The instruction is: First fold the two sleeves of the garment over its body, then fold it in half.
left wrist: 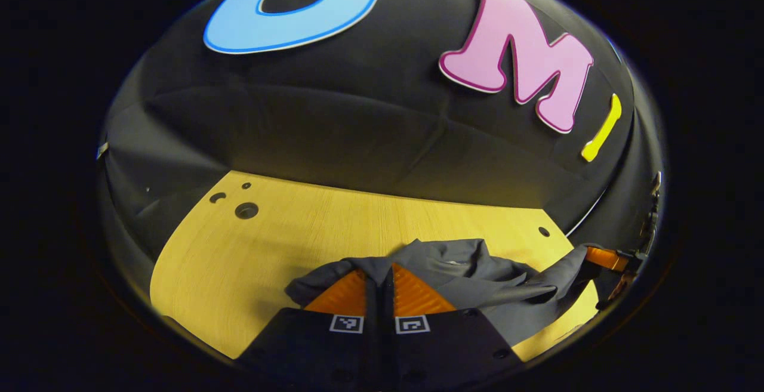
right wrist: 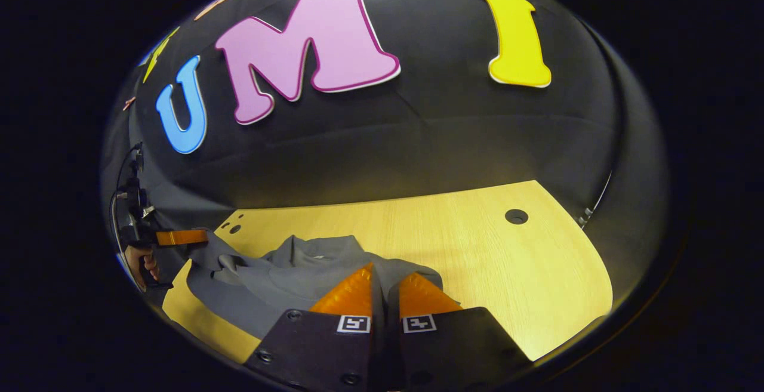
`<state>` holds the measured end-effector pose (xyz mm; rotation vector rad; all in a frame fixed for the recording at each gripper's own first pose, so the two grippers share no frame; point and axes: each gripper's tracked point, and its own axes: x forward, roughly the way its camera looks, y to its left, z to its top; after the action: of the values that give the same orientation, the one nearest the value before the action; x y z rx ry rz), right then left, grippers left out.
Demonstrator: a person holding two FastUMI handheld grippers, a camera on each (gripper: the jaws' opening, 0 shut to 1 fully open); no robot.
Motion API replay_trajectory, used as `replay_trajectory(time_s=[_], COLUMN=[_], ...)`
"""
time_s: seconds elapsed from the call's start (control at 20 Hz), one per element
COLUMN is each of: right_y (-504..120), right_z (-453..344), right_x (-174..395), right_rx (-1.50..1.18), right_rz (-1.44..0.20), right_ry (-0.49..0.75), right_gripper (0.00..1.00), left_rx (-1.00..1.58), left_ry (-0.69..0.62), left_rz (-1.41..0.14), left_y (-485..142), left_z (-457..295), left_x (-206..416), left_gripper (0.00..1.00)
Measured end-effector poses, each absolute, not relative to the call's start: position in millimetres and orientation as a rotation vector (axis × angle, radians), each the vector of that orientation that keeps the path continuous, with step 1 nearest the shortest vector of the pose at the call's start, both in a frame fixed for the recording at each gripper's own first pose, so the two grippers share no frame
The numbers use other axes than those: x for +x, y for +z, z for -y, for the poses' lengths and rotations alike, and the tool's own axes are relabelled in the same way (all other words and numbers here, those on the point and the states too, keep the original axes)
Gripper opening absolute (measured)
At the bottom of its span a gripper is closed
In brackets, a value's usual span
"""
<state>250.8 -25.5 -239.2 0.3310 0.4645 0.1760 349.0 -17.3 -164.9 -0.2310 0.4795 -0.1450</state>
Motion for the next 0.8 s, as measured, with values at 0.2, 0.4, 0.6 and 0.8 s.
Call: replay_trajectory(time_s=[0.2, 0.4, 0.6, 0.8], right_y=[-277, -314, -349, -348], right_z=[28, 22, 16, 20], right_x=[273, 283, 285, 285], right_rx=[0.344, 0.329, 0.339, 0.379], right_rz=[-0.523, -0.583, -0.673, -0.686], right_ry=[0.134, 0.131, 0.112, 0.095], right_gripper=[0.00, 0.00, 0.15, 0.44], left_rx=[-0.178, -0.237, -0.236, -0.172], left_ry=[-0.120, -0.055, -0.015, -0.008], left_rz=[-0.524, -0.579, -0.695, -0.688], left_y=[-203, -240, -284, -283], left_z=[24, 21, 19, 21], left_x=[379, 390, 382, 381], left_gripper=[0.05, 0.05, 0.14, 0.46])
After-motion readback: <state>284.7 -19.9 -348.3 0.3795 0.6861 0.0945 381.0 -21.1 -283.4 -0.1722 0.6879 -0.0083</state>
